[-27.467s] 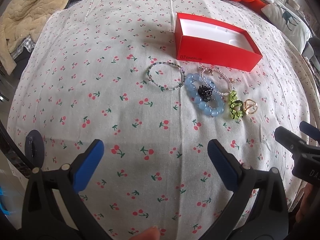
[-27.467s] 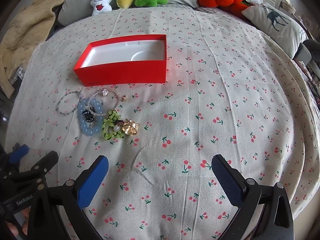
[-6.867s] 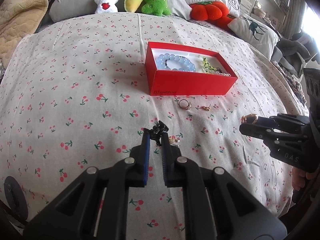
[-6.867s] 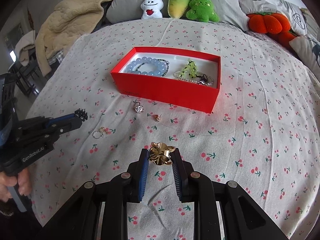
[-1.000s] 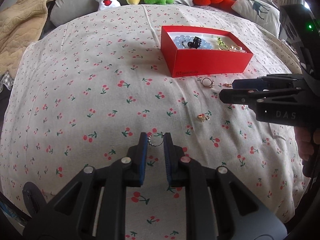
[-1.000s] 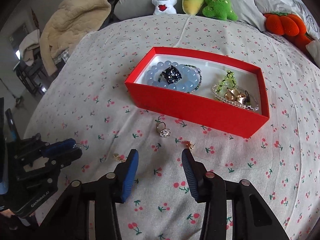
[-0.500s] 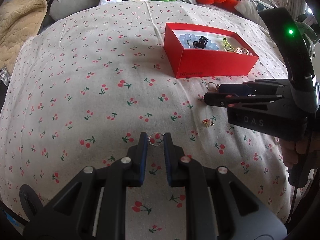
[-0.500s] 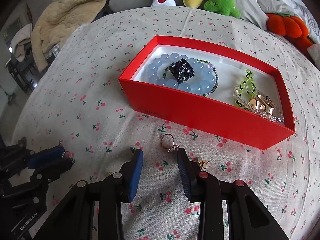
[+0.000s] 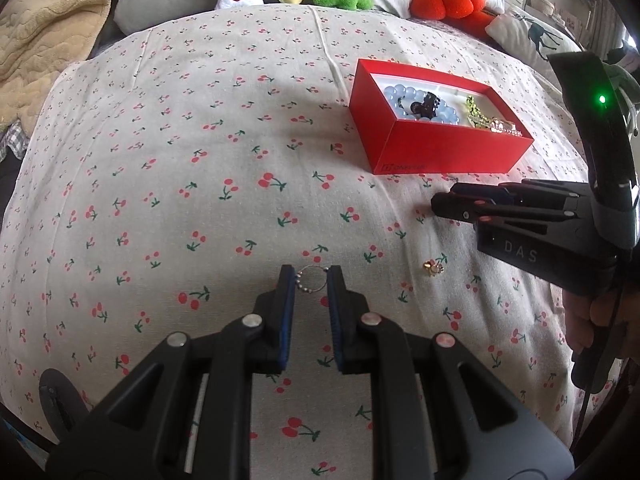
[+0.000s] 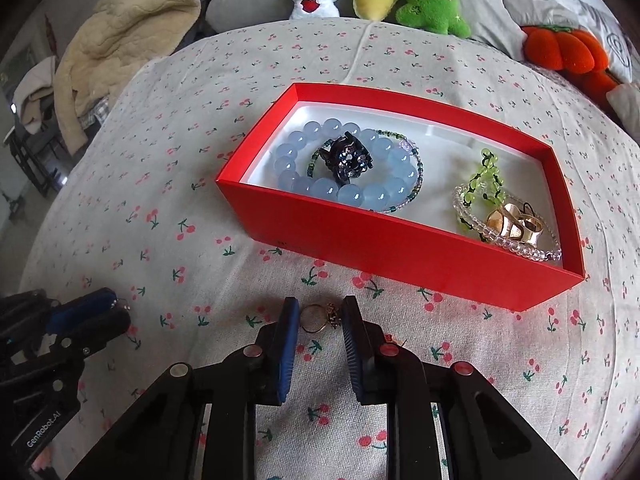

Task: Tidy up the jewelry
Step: 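Grasp the silver stone ring with the right tool while the left tool holds its ring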

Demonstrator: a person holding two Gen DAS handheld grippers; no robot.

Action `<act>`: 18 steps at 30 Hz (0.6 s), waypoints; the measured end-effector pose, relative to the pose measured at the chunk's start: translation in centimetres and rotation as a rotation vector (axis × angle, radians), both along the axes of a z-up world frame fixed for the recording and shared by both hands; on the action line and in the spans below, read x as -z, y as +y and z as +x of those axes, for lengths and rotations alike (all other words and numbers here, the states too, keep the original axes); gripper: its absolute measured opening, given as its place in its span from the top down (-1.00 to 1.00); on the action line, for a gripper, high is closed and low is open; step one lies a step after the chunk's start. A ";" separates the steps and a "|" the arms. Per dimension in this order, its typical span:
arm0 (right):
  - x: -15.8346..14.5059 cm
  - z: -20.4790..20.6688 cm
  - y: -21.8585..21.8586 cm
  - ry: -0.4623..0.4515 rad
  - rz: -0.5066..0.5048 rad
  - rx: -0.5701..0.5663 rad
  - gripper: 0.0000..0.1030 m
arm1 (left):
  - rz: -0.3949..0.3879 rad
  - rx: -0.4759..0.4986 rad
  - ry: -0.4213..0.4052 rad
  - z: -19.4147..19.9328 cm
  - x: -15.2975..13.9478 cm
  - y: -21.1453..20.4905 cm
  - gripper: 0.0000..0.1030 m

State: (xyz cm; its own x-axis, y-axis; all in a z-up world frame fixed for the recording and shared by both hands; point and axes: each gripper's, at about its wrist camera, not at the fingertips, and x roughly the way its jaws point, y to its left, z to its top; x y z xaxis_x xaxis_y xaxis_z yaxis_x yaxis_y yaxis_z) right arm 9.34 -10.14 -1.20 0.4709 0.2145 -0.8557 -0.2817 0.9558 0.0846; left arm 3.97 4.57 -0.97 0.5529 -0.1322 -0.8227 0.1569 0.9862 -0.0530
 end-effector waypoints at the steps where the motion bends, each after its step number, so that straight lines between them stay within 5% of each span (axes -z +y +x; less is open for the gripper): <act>1: -0.1 -0.2 -0.1 0.000 0.002 -0.001 0.59 | 0.000 0.000 -0.002 -0.1 -0.1 0.0 0.65; 18: -3.9 -2.8 -2.7 -0.053 0.074 -0.013 0.59 | -0.010 -0.007 -0.038 -0.3 -1.5 -0.8 0.65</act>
State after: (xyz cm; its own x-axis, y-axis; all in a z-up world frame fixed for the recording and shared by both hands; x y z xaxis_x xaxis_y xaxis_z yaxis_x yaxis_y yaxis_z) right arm 6.58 -12.89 2.71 0.5114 0.2830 -0.8114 -0.3002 0.9436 0.1398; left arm 3.62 3.78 0.56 0.5848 -0.1367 -0.7996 0.1524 0.9867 -0.0572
